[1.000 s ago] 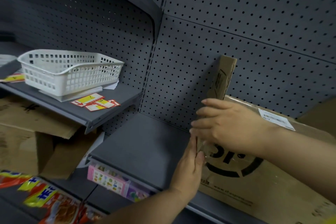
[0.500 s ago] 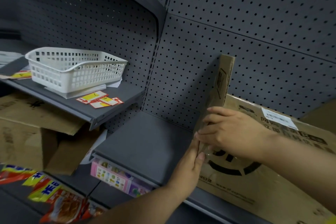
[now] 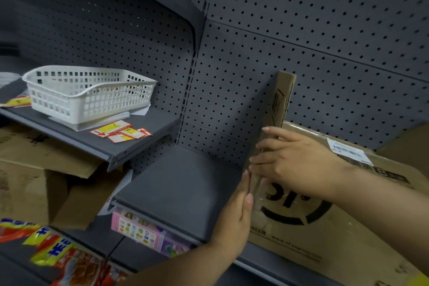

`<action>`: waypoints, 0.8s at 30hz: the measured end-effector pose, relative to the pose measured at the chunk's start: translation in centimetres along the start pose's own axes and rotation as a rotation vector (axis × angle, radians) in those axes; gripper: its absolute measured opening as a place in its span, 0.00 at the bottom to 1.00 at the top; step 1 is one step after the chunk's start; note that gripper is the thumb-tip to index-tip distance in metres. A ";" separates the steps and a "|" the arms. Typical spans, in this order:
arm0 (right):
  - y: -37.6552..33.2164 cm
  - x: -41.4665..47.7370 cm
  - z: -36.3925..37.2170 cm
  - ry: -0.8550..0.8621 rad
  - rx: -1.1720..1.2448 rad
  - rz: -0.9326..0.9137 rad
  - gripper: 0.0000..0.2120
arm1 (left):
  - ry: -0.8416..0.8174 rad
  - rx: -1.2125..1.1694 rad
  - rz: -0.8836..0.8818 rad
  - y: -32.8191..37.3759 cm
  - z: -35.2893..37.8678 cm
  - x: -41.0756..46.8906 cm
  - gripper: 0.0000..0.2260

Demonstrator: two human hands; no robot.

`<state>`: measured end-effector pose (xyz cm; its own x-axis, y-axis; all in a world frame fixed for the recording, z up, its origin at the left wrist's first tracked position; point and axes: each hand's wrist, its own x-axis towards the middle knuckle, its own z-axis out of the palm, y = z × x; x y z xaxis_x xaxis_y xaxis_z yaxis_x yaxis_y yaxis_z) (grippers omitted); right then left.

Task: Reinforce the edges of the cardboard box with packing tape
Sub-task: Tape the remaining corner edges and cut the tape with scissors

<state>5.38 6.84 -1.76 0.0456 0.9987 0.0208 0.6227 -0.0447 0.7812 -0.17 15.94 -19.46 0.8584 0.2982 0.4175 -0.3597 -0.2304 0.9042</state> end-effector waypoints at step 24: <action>3.1 0.6 -1.0 0.070 -0.012 -0.049 0.10 | -0.007 0.101 0.062 -0.3 0.7 1.6 0.25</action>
<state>6.59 7.34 1.32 -0.0397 0.9989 0.0254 0.6132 0.0043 0.7899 1.59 15.87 -19.15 0.8381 0.2742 0.4716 -0.3739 -0.3406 0.8626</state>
